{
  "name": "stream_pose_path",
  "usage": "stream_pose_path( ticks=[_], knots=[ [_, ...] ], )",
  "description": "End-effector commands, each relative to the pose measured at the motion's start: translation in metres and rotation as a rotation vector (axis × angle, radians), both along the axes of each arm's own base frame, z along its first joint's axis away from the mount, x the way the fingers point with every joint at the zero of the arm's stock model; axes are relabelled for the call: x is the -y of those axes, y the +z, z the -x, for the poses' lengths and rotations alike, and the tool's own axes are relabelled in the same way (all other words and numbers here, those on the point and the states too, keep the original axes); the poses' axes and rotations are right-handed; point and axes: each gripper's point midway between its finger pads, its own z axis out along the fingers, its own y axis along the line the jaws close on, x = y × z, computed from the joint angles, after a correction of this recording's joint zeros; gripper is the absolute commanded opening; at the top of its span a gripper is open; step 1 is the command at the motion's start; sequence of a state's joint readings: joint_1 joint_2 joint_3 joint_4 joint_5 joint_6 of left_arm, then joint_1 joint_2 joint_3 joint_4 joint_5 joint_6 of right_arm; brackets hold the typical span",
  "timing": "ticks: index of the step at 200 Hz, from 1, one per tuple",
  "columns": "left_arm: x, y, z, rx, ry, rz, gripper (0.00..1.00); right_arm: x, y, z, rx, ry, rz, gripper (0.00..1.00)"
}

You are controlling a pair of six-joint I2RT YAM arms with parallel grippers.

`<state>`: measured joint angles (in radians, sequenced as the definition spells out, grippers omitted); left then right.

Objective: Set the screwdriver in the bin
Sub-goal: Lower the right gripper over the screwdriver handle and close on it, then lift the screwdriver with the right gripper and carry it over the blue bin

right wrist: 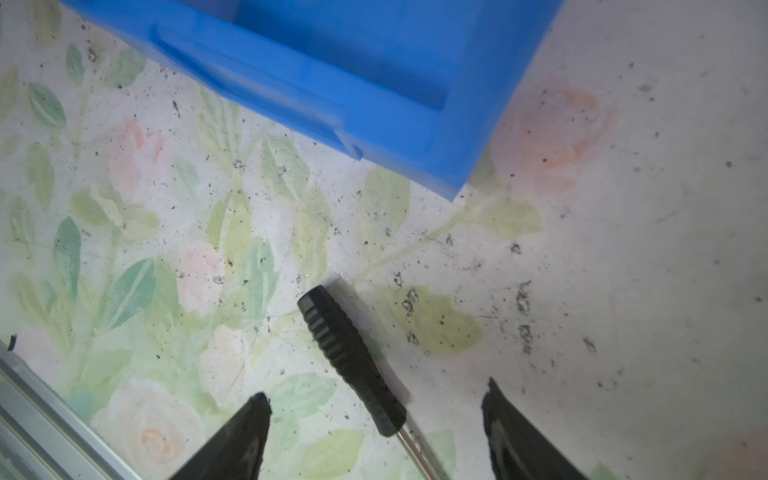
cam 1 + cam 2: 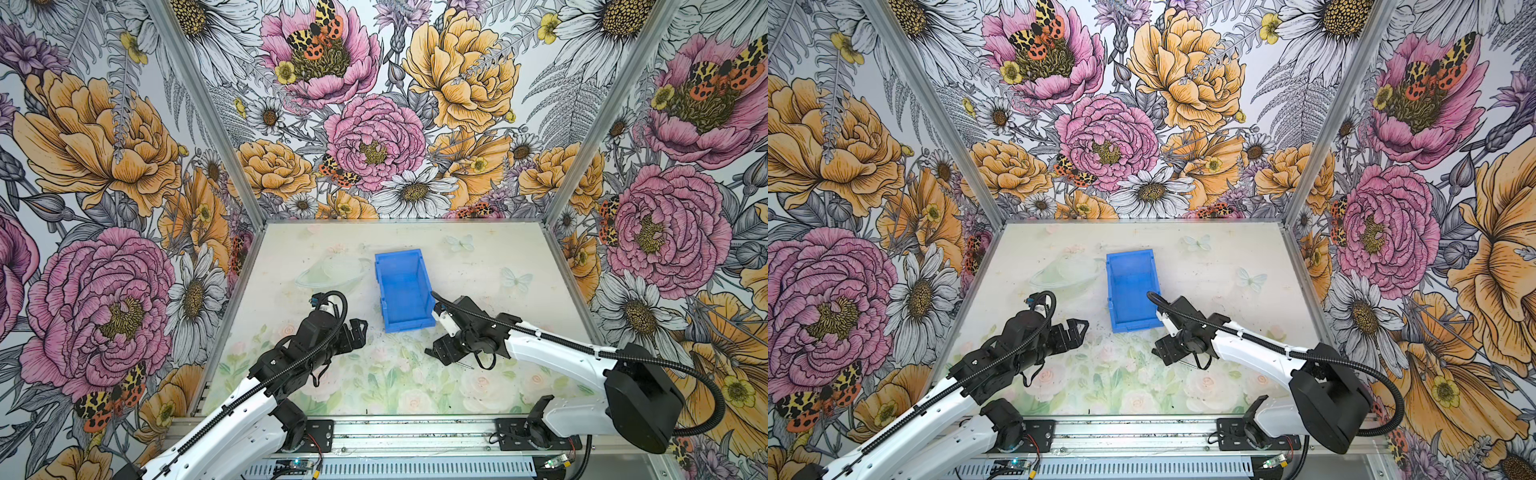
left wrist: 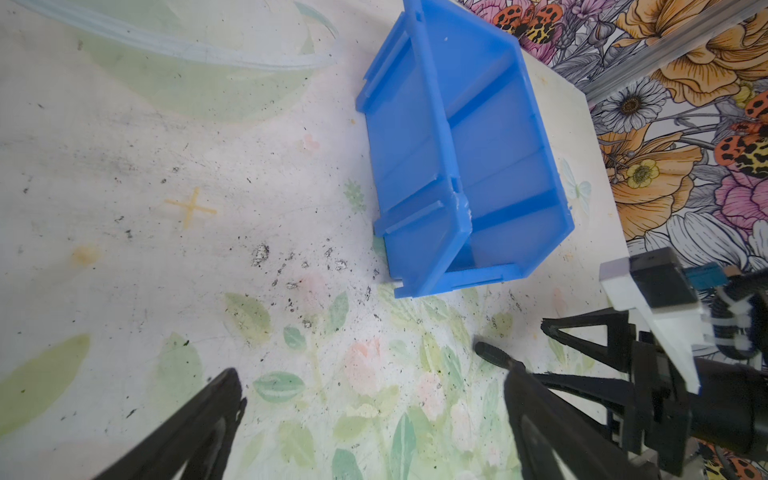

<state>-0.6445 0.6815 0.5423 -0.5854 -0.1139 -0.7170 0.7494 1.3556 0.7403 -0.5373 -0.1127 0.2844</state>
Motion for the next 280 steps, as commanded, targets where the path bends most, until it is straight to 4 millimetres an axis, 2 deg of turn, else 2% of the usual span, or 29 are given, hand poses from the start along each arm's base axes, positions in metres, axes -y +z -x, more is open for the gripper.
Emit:
stream_pose_path(
  ticks=[1,37,65,82,123,161,209,250,280],
  knots=[
    [0.001,-0.009,0.008,-0.043,-0.008,0.033,0.99,-0.009,0.005,-0.011,0.050,-0.013,0.020,0.75],
    [-0.002,-0.011,0.010,-0.042,0.001,0.047,0.99,-0.020,-0.009,-0.004,0.036,0.022,0.069,0.66],
    [0.000,-0.013,0.013,-0.047,-0.017,0.044,0.99,-0.021,-0.013,-0.005,0.037,0.010,0.076,0.56],
    [0.003,-0.014,0.016,-0.050,-0.053,0.039,0.99,-0.020,-0.016,-0.005,0.031,0.005,0.084,0.53],
    [0.019,-0.004,0.027,-0.022,-0.154,0.077,0.99,-0.018,-0.027,-0.003,0.014,0.001,0.112,0.41],
    [0.040,0.008,0.040,0.013,-0.277,0.095,0.99,-0.020,-0.032,-0.001,0.005,0.014,0.118,0.35],
    [0.052,0.007,0.046,0.007,-0.341,0.056,0.99,-0.021,-0.036,-0.002,0.004,0.018,0.132,0.26],
    [0.052,0.013,0.045,0.041,-0.343,0.047,0.99,-0.022,-0.022,-0.007,0.048,-0.002,0.109,0.15],
    [0.053,0.027,0.044,0.087,-0.362,0.047,0.99,-0.029,0.011,-0.017,0.126,-0.035,0.040,0.10]
  ],
)
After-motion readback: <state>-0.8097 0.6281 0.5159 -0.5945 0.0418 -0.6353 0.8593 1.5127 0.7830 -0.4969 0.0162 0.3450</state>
